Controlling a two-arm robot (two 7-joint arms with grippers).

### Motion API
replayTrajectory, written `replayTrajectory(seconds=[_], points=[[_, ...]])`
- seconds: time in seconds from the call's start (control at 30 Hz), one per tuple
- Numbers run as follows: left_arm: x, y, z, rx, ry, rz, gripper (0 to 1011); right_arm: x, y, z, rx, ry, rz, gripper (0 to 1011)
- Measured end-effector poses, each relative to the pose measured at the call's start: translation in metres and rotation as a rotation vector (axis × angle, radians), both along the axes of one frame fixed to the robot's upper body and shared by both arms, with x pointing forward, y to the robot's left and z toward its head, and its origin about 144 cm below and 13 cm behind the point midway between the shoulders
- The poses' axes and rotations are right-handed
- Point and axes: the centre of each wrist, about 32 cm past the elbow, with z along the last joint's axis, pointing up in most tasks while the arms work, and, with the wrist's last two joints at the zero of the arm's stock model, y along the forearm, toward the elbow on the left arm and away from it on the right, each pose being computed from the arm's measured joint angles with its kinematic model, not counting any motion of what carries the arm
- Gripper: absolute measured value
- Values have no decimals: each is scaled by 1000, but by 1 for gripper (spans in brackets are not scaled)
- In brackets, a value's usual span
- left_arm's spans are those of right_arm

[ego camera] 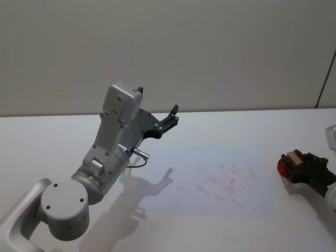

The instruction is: Use the one hand to pick up the stamp and affix it onto the A4 paper.

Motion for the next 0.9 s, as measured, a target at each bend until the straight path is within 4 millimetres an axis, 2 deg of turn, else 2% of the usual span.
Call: replayTrajectory(seconds=[0.03, 0.07, 0.17, 0.3, 0.43, 0.53, 0.77, 0.9], points=[[0, 0, 0, 0, 0, 0, 1001, 0, 0, 0, 1, 0, 0, 326], [0, 0, 0, 0, 0, 0, 1001, 0, 1, 0, 1, 0, 0, 389], [0, 0, 0, 0, 0, 0, 1001, 1, 2, 0, 3, 1, -1, 449], [0, 0, 0, 0, 0, 0, 1001, 2, 3, 0, 13, -3, -3, 615], [0, 0, 0, 0, 0, 0, 1001, 2, 5, 2, 30, -15, -4, 709], [0, 0, 0, 0, 0, 0, 1001, 3, 5, 5, 40, -26, -8, 828], [0, 0, 0, 0, 0, 0, 1001, 2, 4, 9, 56, -48, -23, 999], [0, 0, 0, 0, 0, 0, 1001, 1, 3, 11, 59, -60, -32, 1001]])
